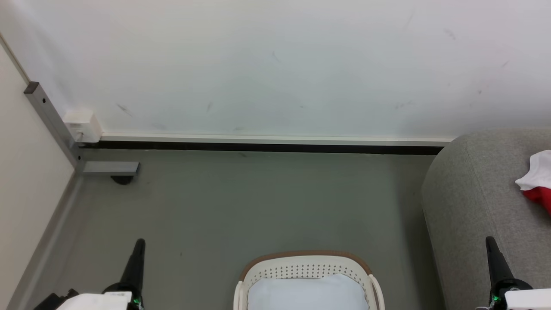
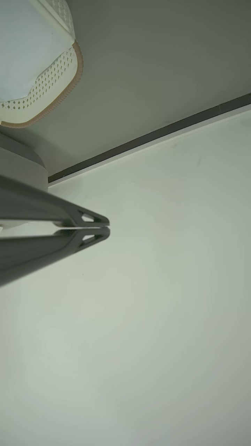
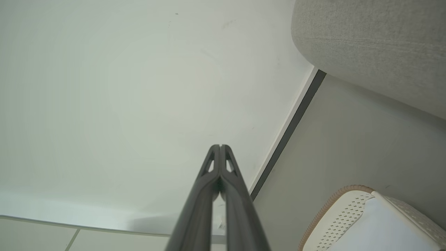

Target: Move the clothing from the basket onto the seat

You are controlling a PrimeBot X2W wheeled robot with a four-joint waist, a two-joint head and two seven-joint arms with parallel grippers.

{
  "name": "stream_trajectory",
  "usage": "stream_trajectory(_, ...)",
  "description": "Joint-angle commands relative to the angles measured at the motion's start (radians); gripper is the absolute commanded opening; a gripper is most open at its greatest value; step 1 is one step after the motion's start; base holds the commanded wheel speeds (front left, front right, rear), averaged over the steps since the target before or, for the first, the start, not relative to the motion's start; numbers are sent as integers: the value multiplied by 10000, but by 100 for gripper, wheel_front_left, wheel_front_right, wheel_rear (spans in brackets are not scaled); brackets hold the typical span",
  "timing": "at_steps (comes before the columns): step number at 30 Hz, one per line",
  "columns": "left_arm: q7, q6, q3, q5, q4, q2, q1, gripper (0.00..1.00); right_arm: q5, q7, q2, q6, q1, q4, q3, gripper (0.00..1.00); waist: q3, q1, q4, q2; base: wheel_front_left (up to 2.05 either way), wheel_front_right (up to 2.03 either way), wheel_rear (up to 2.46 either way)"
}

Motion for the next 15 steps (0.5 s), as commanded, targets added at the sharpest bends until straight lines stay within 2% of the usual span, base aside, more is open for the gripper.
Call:
stream_trajectory(1,64,8,66,-277,-66,77,-155,0,204,60,-108,-16,-184,-73,-33,0,4,0,3,0,0,0,0)
stream_trajectory(15,332,9,188,-1287,-128,83,-226,0,1262,335,-112,-19,-218,-168,-120,0,46,0,31,0,0,0,0)
